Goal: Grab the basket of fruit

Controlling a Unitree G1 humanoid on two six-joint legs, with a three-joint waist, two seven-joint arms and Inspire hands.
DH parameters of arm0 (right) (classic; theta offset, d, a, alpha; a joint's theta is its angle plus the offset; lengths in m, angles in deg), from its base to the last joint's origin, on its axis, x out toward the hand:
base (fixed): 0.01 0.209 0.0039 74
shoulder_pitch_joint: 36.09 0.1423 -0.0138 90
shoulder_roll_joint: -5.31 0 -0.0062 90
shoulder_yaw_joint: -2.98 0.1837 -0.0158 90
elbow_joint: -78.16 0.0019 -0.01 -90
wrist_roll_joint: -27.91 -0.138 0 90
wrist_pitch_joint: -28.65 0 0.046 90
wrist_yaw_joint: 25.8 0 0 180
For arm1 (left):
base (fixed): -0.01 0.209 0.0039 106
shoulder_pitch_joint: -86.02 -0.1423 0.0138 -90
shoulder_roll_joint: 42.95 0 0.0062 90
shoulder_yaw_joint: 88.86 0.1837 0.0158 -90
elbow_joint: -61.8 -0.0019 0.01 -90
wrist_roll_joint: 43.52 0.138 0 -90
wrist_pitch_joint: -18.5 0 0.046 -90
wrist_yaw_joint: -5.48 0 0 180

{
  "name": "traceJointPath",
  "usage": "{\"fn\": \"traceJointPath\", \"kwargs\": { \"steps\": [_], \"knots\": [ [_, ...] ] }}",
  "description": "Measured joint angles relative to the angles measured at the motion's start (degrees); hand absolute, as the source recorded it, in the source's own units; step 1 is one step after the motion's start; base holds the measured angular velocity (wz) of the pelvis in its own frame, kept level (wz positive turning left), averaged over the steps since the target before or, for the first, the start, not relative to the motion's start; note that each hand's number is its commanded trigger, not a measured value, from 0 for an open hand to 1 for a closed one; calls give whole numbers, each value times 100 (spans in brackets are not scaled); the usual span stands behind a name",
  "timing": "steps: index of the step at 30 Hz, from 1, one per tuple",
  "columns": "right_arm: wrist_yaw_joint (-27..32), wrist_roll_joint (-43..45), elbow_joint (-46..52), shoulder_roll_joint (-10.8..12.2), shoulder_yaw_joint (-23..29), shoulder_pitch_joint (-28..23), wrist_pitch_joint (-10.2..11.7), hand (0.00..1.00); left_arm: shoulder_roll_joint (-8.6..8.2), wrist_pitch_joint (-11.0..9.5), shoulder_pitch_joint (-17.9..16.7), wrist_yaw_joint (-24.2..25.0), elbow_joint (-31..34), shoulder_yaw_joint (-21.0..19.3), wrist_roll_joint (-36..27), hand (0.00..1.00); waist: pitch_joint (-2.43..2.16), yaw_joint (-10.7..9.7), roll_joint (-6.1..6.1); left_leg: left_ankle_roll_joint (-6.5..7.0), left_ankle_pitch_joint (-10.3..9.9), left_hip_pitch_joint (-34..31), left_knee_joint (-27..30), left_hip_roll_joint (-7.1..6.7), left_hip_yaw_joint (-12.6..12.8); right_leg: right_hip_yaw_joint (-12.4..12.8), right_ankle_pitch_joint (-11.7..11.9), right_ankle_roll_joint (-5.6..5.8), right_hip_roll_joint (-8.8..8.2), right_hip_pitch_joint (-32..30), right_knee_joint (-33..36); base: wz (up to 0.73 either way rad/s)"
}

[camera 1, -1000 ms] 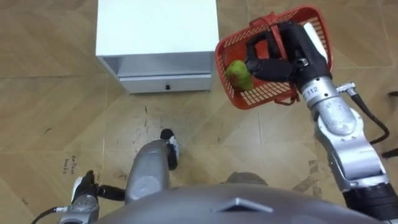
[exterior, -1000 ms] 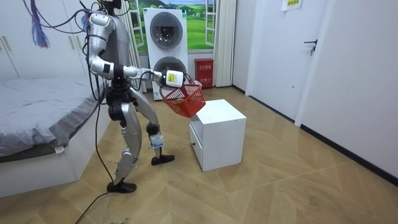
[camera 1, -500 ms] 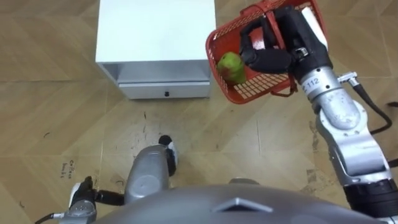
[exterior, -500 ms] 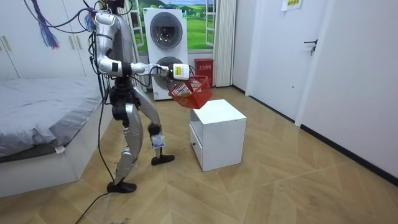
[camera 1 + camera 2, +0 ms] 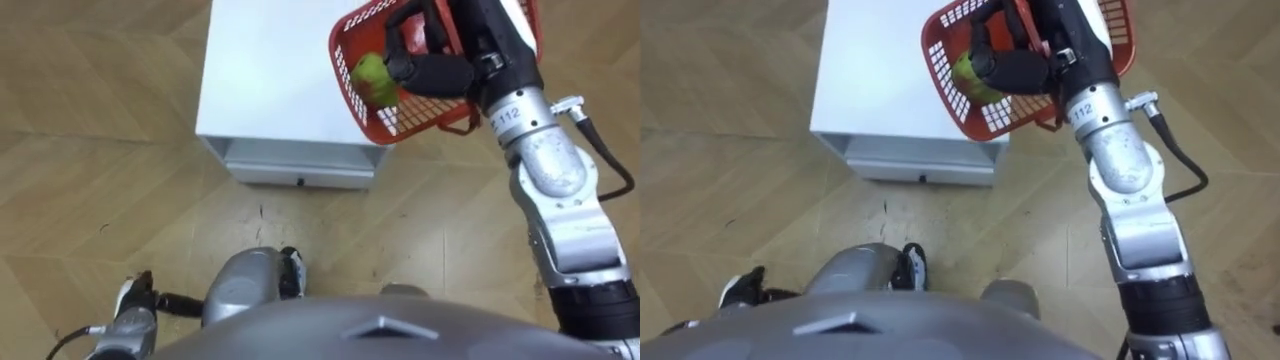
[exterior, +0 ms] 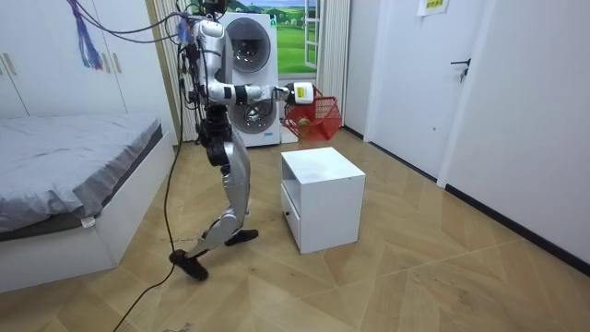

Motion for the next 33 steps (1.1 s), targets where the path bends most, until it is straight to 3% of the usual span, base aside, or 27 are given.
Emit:
{"fn": "traceJointPath", "kwargs": {
  "steps": [2, 4, 6, 7, 8, 11, 15, 17, 27, 33],
  "knots": [
    [-41, 35, -24, 70, -1, -57, -77, 100, -26, -113, 211, -70, -27, -11, 3, 0, 41, 16, 106, -24, 15, 269, -265, 73, -68, -36, -499, 16, 166, -583, -273, 4],
    [-71, 29, -163, 146, -7, -75, -105, 100, -21, -201, 265, -98, -27, 3, -24, 0, 40, 0, 127, -58, 36, 494, -454, 126, -186, -70, -594, -29, 315, -781, -1136, 16],
    [-69, 34, -242, 155, -9, -121, -137, 100, -32, -307, 260, -98, -32, 75, -26, 0, 30, -9, 87, -87, 30, 690, -547, 135, -218, -140, -411, -72, 355, -767, -2416, 30],
    [-70, 33, -266, 144, -22, -124, -137, 100, -68, -314, 251, -101, -46, 76, -20, 0, 39, 10, 71, -221, -54, 772, -515, 160, -232, -175, 4, -131, 394, -746, -3034, 18],
    [-66, 28, -327, 144, -42, -125, -140, 100, -117, -285, 215, -97, -36, 70, -20, 0, -8, 20, 100, -286, -80, 852, -529, 272, -259, -298, 55, -182, 514, -562, -3196, 4],
    [-162, 16, -511, 149, -287, -81, -140, 100, -116, -237, 54, -85, -59, -44, -7, 0, -6, 79, 123, -395, -59, 1052, -679, 520, -273, -447, 237, -314, 904, -40, -3912, -3],
    [-334, -121, -695, 140, -512, -75, -146, 100, -117, -151, -96, -53, -26, -55, -7, 0, -17, 137, 95, -563, -128, 1219, -837, 698, -248, -442, 305, -364, 1162, 192, -4282, -9],
    [-317, -140, -968, 142, -724, -51, -146, 100, -110, -89, -100, -54, -28, -50, -7, 0, -16, 156, 50, -574, -135, 1247, -864, 716, -244, -441, 314, -362, 1235, 260, -4399, -4],
    [-302, 135, -2075, 201, -1081, 141, -136, 100, -73, -95, 160, 87, -45, -26, 4, 0, 17, 208, 59, -575, -136, 758, -868, 686, -284, -598, 435, -303, 1197, -99, -4531, 7],
    [-250, 238, -2762, 348, -1454, 483, -116, 100, -70, -110, 248, 88, -132, 97, -7, 0, 42, 226, -8, -574, -135, 445, -852, 685, -288, -613, 517, -323, 1195, -419, -4525, 0]
  ]
}}
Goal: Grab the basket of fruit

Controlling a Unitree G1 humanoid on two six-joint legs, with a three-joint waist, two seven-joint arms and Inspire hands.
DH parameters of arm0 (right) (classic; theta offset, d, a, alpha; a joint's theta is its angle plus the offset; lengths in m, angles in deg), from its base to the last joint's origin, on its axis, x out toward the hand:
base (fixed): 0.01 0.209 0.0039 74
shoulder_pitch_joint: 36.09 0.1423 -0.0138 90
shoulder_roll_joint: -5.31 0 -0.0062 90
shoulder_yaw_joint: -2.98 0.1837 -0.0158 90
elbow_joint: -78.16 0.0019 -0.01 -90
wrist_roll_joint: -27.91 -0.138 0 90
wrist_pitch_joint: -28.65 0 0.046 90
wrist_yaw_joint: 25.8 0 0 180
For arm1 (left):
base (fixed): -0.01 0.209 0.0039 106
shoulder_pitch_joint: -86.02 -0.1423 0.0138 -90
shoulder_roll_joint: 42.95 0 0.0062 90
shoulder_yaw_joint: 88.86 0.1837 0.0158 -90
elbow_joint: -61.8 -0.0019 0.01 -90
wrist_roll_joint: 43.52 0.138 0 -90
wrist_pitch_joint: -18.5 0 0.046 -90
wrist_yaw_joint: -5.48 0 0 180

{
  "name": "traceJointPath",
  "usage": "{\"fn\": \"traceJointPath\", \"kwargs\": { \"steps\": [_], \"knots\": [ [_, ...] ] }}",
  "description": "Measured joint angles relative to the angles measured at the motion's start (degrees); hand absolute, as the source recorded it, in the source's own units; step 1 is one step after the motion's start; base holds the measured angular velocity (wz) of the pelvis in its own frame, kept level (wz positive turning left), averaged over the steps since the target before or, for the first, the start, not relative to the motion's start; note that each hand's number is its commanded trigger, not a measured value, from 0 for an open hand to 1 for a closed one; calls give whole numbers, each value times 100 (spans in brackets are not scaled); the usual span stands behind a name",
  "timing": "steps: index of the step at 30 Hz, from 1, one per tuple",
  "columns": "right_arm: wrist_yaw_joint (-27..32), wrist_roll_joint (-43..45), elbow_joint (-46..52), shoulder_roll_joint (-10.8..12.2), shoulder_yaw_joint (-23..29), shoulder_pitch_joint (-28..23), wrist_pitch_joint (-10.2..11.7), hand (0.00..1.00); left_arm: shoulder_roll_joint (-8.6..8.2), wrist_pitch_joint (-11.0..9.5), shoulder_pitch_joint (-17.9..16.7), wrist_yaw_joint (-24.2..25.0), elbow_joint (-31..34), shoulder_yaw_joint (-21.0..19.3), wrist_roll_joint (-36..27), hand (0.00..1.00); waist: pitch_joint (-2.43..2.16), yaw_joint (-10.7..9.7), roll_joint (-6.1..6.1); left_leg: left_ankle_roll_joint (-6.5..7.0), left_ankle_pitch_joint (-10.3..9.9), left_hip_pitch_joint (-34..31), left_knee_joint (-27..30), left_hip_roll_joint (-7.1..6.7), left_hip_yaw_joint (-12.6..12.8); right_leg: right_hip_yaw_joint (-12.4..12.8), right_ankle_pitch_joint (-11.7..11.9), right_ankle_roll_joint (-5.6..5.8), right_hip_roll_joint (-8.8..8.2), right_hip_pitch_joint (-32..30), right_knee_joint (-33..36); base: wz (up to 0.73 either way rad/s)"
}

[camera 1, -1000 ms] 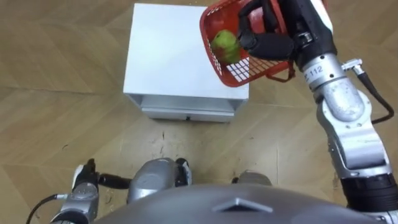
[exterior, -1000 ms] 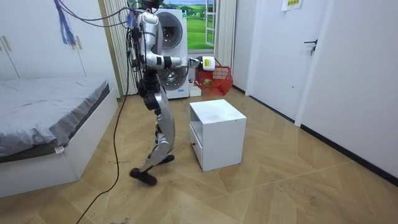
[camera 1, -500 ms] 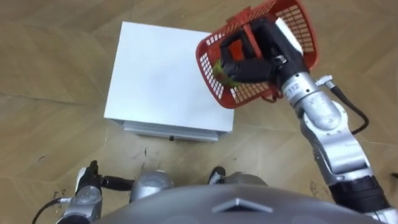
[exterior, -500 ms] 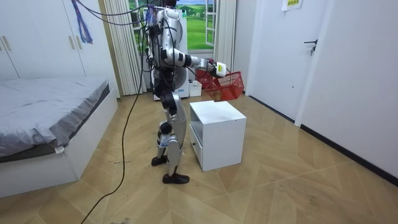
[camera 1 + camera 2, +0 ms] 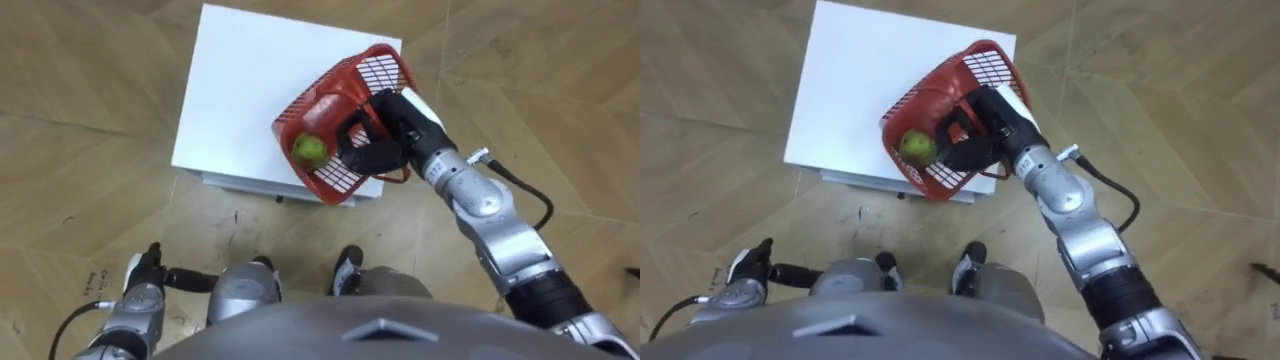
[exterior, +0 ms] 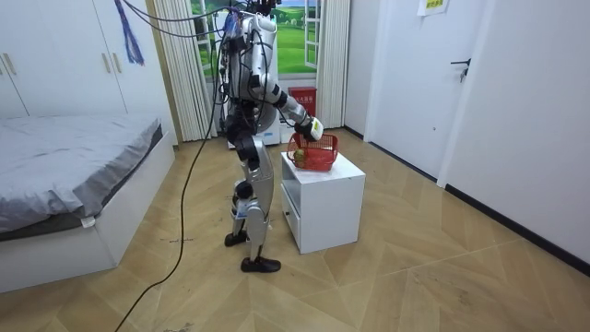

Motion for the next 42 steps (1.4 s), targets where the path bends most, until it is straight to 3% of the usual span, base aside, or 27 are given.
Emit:
{"fn": "traceJointPath", "kwargs": {
  "steps": [9, 10, 12, 21, 28, 42],
  "knots": [
    [153, 175, -444, 157, -70, 194, 12, 100, 14, 45, 23, -48, -236, 3, 15, 0, 17, 72, -64, 3, 2, -334, 131, 12, -83, -112, 56, -36, -12, -218, 0, 5],
    [206, 174, -557, 226, -65, 267, 20, 91, 13, 63, 19, -54, -236, 4, 15, 0, 19, 85, -66, 3, 2, -416, 162, 15, -107, -147, 60, -42, -14, -253, 0, 13],
    [273, 190, -690, 328, -64, 394, 27, 0, 13, 92, 8, -54, -258, 24, 13, 0, 33, 91, -59, 3, 2, -490, 223, 15, -162, -192, 68, -48, -20, -288, -3, 14],
    [606, -15, -1392, 472, -112, 1454, 143, 0, 12, 232, 28, -35, -410, 362, 480, 0, 57, 241, -66, 13, 9, -638, 288, 9, -281, -319, 78, -55, -46, -365, -1, 5],
    [746, -68, -1401, 482, -175, 1506, 144, 0, 15, 481, 26, 84, -423, 353, 636, 0, 68, 316, -78, 13, 9, -644, 287, 10, -288, -332, 78, -55, -48, -366, -2, 0],
    [674, -263, -1318, 520, -553, 1399, 144, 0, 22, 486, 35, 98, -370, 360, 635, 0, 77, 316, -100, 14, 5, -639, 345, 14, -290, -346, 81, -60, -52, -322, 12, 0]
  ]
}}
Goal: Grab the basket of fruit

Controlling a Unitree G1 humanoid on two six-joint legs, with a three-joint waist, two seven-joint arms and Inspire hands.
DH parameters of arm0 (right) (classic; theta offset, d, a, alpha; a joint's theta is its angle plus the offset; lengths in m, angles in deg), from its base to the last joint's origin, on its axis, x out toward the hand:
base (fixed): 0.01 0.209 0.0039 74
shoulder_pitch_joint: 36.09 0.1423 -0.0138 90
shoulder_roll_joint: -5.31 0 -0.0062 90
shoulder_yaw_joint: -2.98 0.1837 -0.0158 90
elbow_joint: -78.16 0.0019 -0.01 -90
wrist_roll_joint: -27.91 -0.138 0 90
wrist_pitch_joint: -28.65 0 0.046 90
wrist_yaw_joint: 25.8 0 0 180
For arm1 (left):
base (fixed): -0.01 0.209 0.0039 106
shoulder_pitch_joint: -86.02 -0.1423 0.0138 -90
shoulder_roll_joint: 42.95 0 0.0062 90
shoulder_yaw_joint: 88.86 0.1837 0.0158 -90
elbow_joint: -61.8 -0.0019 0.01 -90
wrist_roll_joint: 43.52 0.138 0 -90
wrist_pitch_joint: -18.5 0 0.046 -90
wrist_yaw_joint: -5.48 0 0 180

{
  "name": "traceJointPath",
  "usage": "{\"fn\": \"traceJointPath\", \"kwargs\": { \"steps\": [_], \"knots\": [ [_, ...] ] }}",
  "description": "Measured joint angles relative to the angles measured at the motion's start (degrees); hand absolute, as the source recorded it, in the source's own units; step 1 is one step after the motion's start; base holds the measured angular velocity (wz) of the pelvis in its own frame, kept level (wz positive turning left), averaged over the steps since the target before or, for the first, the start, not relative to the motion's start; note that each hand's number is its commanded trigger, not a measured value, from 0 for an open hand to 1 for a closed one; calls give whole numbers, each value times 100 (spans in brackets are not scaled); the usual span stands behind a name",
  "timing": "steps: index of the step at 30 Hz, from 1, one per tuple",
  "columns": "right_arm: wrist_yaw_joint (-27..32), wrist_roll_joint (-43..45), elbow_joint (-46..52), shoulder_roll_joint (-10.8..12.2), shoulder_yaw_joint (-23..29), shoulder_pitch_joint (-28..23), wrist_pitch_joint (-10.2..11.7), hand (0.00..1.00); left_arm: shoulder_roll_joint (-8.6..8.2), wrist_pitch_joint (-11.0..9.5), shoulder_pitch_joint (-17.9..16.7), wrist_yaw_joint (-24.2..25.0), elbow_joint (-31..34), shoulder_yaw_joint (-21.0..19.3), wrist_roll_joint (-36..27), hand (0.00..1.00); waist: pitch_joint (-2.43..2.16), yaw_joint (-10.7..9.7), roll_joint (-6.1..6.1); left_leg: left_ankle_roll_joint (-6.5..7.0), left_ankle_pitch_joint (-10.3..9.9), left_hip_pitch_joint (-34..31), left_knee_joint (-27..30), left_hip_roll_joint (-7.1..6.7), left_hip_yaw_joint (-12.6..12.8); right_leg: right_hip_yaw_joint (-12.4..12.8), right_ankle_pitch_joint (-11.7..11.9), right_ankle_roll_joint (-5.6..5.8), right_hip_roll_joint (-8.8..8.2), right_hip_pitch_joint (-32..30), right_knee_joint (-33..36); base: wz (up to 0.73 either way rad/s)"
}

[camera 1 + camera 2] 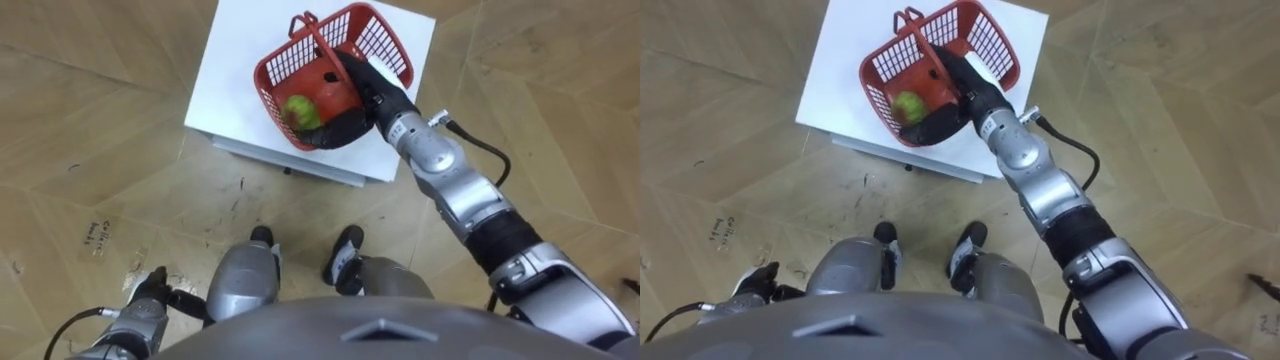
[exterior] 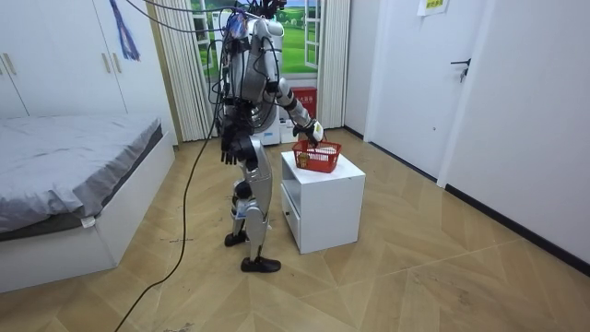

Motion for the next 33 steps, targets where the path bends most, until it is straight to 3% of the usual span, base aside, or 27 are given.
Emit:
{"fn": "traceJointPath", "kwargs": {
  "steps": [13, 19, 24, 26, 27, 29, 33],
  "knots": [
    [-103, 64, 666, -82, -122, -294, -31, 0, 14, 14, 86, -39, 203, -15, -5, 0, -28, -20, -72, 0, -1, 205, -27, 1, 73, 70, 6, -3, -5, 142, 16, -2],
    [-175, 100, 1155, -351, 14, -670, -10, 0, 38, -39, 83, -50, 255, -19, -20, 0, -30, -60, -64, 0, 1, 569, -216, 9, 182, 168, 9, 5, 25, 397, -13, -9],
    [-171, 186, 1721, -571, 219, -1082, 8, 0, 12, -20, 18, -59, 249, -26, -24, 0, -39, -77, 61, 0, 0, 888, -339, 13, 395, 348, 12, 11, 62, 565, -14, -20],
    [-117, 254, 1822, -571, 315, -1154, 9, 0, -12, -9, 9, -69, 252, -27, -19, 0, -46, -196, 148, 0, 1, 1014, -381, 10, 419, 360, 14, 13, 67, 646, -16, -7],
    [-91, 335, 1941, -568, 420, -1305, 9, 0, -50, -9, -25, -77, 253, -28, -21, 0, -107, -221, 226, 0, 1, 1102, -431, 10, 467, 383, 14, 13, 72, 692, -15, -20],
    [-34, 686, 2230, -553, 612, -1578, 28, 0, -96, -18, -145, -62, 296, -71, -21, 0, -181, -290, 376, 0, 1, 1304, -559, 5, 616, 522, 13, 18, 102, 782, -16, -31],
    [136, 1029, 2433, -566, 1079, -1985, 114, 0, -103, -53, -376, -40, 454, -427, -16, 0, -183, -505, 460, -1, 1, 1655, -714, 2, 714, 663, -5, 47, 147, 1010, -26, -18]
  ]
}}
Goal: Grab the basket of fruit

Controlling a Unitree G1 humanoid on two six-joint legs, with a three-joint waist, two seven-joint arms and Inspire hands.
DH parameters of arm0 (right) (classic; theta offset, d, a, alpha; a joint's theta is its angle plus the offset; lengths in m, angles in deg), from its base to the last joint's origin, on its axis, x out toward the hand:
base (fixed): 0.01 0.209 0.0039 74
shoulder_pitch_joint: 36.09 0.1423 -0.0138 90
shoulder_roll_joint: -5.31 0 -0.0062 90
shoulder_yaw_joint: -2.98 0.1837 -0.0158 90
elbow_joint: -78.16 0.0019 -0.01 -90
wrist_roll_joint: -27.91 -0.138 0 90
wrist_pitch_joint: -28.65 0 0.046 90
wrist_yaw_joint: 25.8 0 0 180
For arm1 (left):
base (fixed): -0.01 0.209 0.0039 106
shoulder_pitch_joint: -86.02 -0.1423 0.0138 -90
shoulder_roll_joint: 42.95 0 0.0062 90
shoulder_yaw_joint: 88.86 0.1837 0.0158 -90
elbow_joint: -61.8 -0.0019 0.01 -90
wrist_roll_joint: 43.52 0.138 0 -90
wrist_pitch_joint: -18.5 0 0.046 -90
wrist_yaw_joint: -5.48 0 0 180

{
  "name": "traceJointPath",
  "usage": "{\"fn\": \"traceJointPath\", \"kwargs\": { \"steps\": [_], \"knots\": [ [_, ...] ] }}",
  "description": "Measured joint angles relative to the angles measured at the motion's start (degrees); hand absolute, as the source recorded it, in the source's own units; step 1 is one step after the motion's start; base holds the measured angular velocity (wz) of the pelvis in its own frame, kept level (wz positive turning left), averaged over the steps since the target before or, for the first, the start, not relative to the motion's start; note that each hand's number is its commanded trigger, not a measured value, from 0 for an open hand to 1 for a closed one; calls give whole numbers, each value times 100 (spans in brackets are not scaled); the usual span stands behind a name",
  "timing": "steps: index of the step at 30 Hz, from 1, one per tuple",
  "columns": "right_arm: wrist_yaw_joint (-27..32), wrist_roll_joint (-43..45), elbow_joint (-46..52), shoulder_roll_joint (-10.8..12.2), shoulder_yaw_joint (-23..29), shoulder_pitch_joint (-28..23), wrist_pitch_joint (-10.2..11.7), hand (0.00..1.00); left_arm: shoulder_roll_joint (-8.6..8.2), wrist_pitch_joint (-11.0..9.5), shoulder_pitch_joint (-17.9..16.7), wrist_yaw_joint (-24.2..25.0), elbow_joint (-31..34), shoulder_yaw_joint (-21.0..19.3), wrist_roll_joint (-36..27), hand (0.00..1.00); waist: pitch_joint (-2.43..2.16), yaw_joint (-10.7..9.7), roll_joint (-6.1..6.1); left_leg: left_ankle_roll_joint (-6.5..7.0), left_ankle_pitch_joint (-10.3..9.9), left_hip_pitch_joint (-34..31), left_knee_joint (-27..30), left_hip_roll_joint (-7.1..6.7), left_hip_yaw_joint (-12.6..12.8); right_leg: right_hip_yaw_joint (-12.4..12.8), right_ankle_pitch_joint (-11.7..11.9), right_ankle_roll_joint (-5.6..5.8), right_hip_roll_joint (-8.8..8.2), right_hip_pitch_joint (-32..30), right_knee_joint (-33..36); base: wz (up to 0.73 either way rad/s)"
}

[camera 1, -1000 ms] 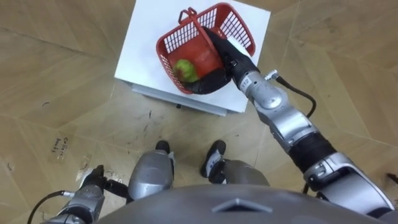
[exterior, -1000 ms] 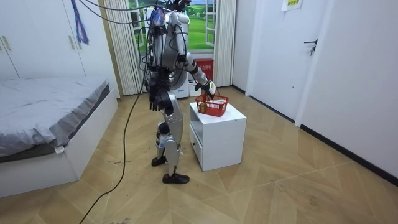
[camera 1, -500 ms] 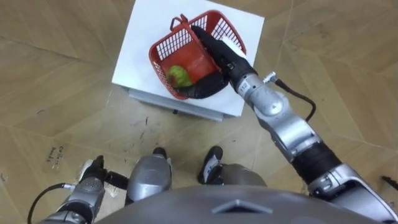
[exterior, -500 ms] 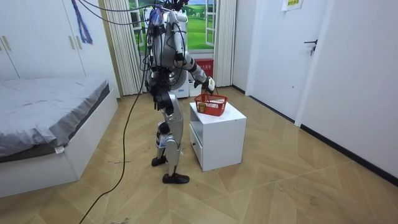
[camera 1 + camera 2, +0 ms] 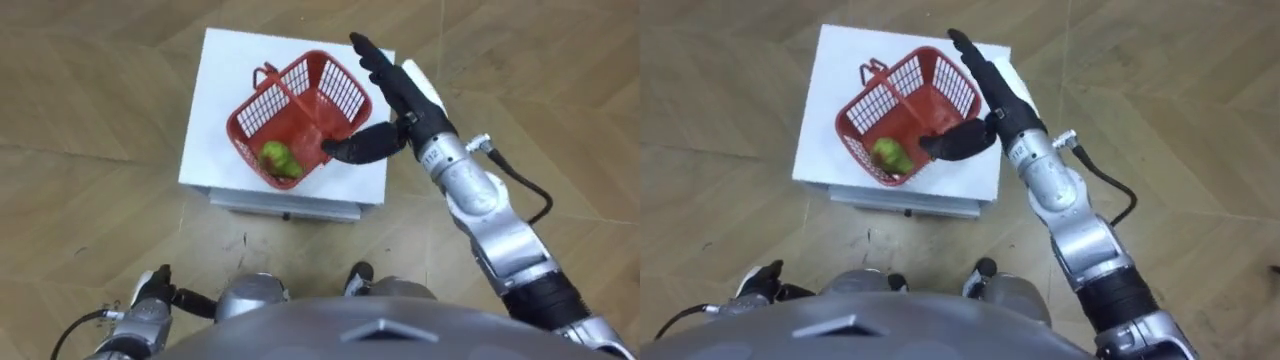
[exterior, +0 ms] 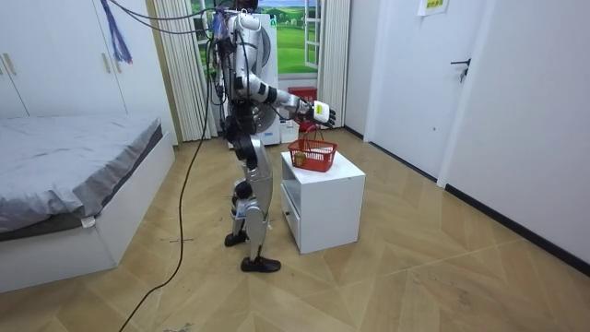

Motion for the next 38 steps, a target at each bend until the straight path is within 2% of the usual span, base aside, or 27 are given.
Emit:
{"fn": "traceJointPath", "kwargs": {
  "steps": [4, 7, 12, 15, 18, 20, 23, 27, 29, 34, 38],
  "knots": [
    [159, 339, -19, 19, 652, -599, 73, 0, -71, -54, -247, -14, 288, -282, -1, 0, -8, -337, 18, 2, -1, 109, -60, -6, -1, 57, -27, 42, -19, 80, 0, -1],
    [321, 332, -516, 4, 987, -1038, 243, 0, -90, -103, -310, -25, 346, -407, -10, 0, -1, -480, 30, 3, -2, 251, -112, -5, 12, 75, -26, 49, 0, 226, -66, -3],
    [504, 570, -2500, 45, 1504, -1196, 257, 0, -152, -203, -371, -146, 371, -610, 162, 0, 11, -490, 107, -15, -15, 398, -197, 3, 134, 157, -23, 58, 53, 325, -129, -10],
    [620, 500, -3607, 89, 1633, -1170, 215, 0, -206, -171, -387, -243, 369, -608, 281, 0, -8, -494, 142, -31, -22, 410, -190, 1, 136, 157, -23, 57, 80, 358, -175, -1],
    [640, 444, -4618, 121, 1658, -1105, 213, 0, -238, -136, -490, -245, 358, -660, 378, 0, 40, -492, 169, -54, -27, 587, -203, 17, 125, 157, -44, 53, 108, 523, -198, 0],
    [637, 572, -5393, 145, 1663, -989, 41, 0, -235, 35, -612, -244, 357, -717, 644, 0, 26, -493, 160, -73, -51, 730, -219, 13, 111, 149, -117, 71, 105, 661, -185, 5],
    [474, 963, -5914, 238, 1667, -891, -240, 0, -253, 258, -758, -224, 341, -722, 1003, 0, 18, -493, 114, -79, -75, 838, -222, 12, 59, 125, -176, 84, 103, 777, -177, 7],
    [107, 1161, -6289, 392, 1656, -773, -636, 0, -324, 570, -867, -152, 342, -713, 1144, 0, 12, -496, 74, -86, -90, 926, -221, 16, -3, 71, -207, 89, 101, 854, -186, 7],
    [-100, 1175, -6443, 414, 1657, -686, -853, 0, -358, 730, -841, -60, 343, -714, 1181, 0, -6, -515, 67, -82, -98, 932, -218, 9, -32, 38, -215, 94, 84, 870, -178, 6],
    [-392, 1178, -6466, 418, 1662, -581, -1108, 0, -357, 918, -810, 136, 351, -720, 1193, 0, -1, -531, 72, -82, -98, 988, -218, 10, -81, -5, -245, 102, 79, 970, -177, 6],
    [-576, 1196, -6495, 421, 1664, -535, -1282, 0, -364, 965, -754, 281, 350, -728, 1258, 0, 1, -528, 90, -95, -111, 1037, -218, 21, -110, -27, -276, 100, 87, 1042, -176, 3]
  ]
}}
